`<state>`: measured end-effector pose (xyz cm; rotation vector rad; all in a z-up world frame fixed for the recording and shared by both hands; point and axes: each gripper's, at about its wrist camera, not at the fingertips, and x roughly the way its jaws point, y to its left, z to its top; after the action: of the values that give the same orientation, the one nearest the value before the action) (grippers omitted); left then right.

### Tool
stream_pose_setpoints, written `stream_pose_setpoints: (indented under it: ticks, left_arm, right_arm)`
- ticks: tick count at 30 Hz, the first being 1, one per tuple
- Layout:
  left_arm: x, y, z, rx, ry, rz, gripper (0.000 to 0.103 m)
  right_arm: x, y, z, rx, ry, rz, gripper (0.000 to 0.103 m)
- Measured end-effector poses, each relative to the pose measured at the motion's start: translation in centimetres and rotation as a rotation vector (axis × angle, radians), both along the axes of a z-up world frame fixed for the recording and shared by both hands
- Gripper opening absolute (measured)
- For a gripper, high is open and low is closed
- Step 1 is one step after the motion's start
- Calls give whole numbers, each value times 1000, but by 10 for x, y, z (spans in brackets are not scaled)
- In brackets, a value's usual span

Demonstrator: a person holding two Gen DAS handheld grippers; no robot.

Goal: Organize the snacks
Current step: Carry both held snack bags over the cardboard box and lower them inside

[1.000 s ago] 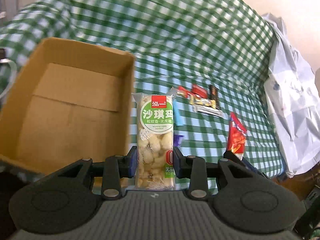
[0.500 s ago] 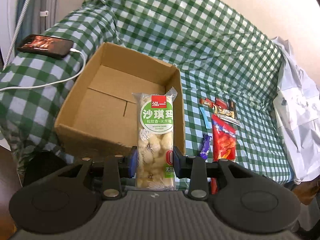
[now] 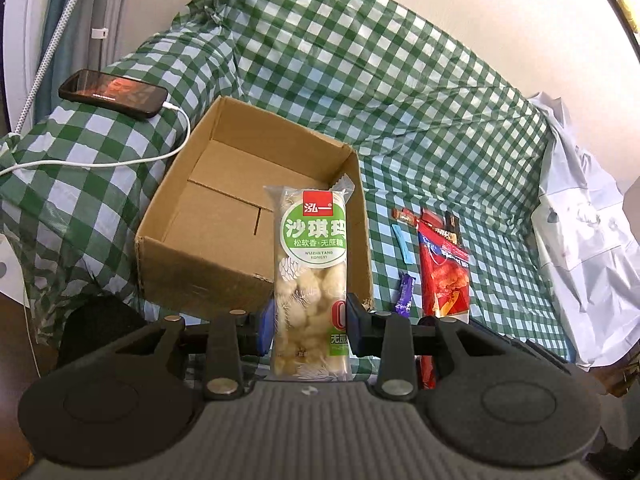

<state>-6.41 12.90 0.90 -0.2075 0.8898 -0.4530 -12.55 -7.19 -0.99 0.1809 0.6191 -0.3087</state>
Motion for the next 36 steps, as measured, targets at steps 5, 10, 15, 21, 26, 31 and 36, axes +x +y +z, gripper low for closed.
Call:
stream_pose_setpoints:
  ticks: [5, 10, 15, 21, 26, 31, 36]
  left_arm:
    - [-4, 3, 3, -9, -9, 5, 39]
    - [-4, 3, 3, -11, -14, 2, 40]
    - [-4, 2, 2, -9, -13, 0, 39]
    - [-1, 1, -1, -5, -7, -3, 40]
    - [3, 0, -4, -2, 2, -5, 39]
    - [6, -1, -7, -3, 11, -4, 40]
    - [10, -1, -9, -4, 18, -3, 40]
  right_arm:
    - [0, 4, 3, -14, -4, 9, 43]
    - [-3, 2, 4, -15, -5, 12, 43]
    - [-4, 1, 4, -14, -6, 13, 43]
    - [-6, -1, 5, -8, 0, 13, 43]
    - [-5, -3, 4, -1, 8, 10, 43]
    - [1, -3, 0, 4, 20, 7, 43]
    - [5, -4, -1, 6, 29, 3, 43]
